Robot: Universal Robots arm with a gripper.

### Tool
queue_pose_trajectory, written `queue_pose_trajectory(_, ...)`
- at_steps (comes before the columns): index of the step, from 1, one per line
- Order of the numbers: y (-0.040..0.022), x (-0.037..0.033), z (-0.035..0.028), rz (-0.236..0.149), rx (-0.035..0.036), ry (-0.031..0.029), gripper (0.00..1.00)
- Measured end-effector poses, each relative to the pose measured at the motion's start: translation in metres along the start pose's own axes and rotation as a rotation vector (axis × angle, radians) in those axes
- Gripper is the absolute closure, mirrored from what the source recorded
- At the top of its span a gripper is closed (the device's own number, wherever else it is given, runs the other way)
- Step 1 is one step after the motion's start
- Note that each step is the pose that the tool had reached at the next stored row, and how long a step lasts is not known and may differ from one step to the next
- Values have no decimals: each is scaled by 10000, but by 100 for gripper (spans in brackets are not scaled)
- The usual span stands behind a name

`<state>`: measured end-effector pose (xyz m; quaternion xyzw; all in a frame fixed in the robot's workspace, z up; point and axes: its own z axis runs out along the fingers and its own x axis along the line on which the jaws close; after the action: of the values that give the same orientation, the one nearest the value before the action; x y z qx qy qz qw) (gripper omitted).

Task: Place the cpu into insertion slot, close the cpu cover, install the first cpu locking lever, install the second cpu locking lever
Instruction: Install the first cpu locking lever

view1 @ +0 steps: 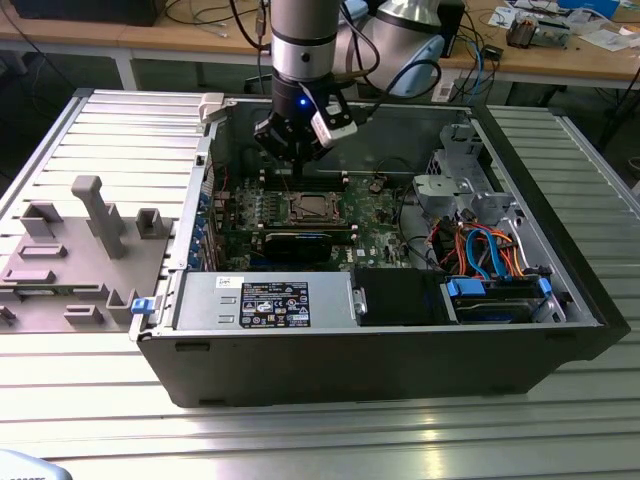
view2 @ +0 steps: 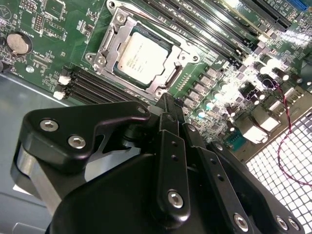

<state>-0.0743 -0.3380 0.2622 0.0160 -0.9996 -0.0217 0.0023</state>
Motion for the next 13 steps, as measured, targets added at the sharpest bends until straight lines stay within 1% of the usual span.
queue_pose_trajectory(13,12,71,1,0,0,1,89)
